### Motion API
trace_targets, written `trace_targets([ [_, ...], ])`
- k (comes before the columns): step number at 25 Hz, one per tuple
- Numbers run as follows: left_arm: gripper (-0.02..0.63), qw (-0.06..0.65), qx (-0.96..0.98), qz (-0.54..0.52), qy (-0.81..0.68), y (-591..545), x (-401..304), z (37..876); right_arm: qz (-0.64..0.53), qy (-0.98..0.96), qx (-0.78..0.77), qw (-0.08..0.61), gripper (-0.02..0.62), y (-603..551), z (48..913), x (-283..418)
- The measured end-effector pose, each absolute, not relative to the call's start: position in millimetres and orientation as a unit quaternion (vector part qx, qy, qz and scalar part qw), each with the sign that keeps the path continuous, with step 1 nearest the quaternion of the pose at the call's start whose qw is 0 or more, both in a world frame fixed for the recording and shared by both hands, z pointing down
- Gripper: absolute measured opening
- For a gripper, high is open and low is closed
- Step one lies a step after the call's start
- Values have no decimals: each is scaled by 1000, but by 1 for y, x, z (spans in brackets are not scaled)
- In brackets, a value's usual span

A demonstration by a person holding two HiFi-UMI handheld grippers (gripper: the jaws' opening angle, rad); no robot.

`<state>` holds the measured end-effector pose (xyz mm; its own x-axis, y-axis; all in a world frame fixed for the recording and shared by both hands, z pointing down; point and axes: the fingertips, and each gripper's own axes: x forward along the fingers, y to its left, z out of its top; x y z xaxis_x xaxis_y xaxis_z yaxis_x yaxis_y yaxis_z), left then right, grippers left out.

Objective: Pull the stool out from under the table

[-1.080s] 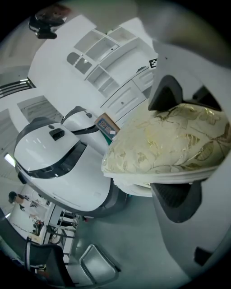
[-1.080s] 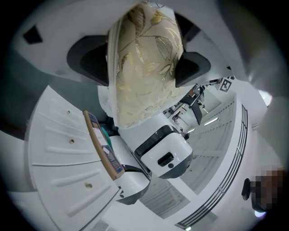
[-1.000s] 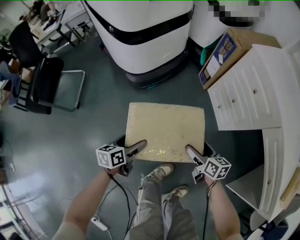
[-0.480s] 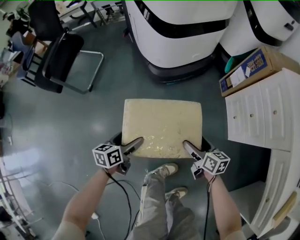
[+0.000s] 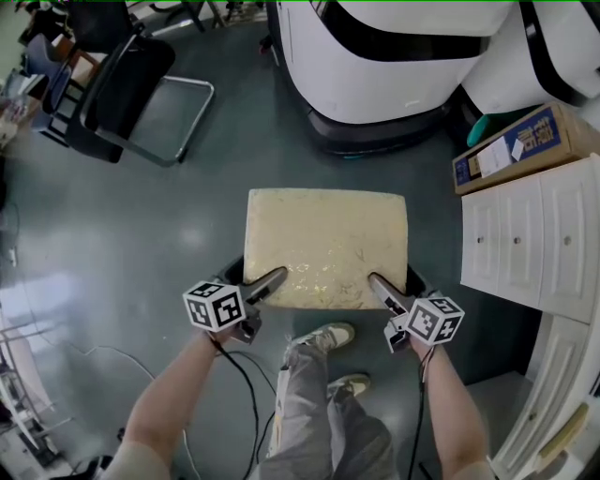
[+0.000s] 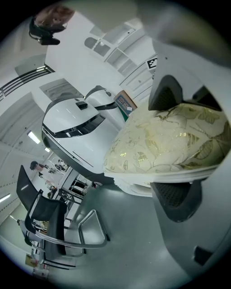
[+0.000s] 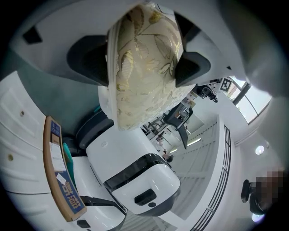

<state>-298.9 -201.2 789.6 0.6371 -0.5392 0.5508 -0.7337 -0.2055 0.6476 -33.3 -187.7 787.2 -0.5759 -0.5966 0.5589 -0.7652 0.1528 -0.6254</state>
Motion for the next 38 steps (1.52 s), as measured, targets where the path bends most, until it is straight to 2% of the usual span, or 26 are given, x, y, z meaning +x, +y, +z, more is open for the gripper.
trace_targets([
  [19, 489, 471, 774, 82, -416, -191, -300, 871, 449, -766, 451, 91, 457, -183, 862, -34],
  [29, 489, 489, 768, 117, -396, -167, -305, 890, 455, -759, 449, 123, 457, -157, 875, -43],
  [38, 491, 503, 737, 118, -435, -167, -305, 890, 476, -733, 462, 155, 459, -154, 874, -39],
])
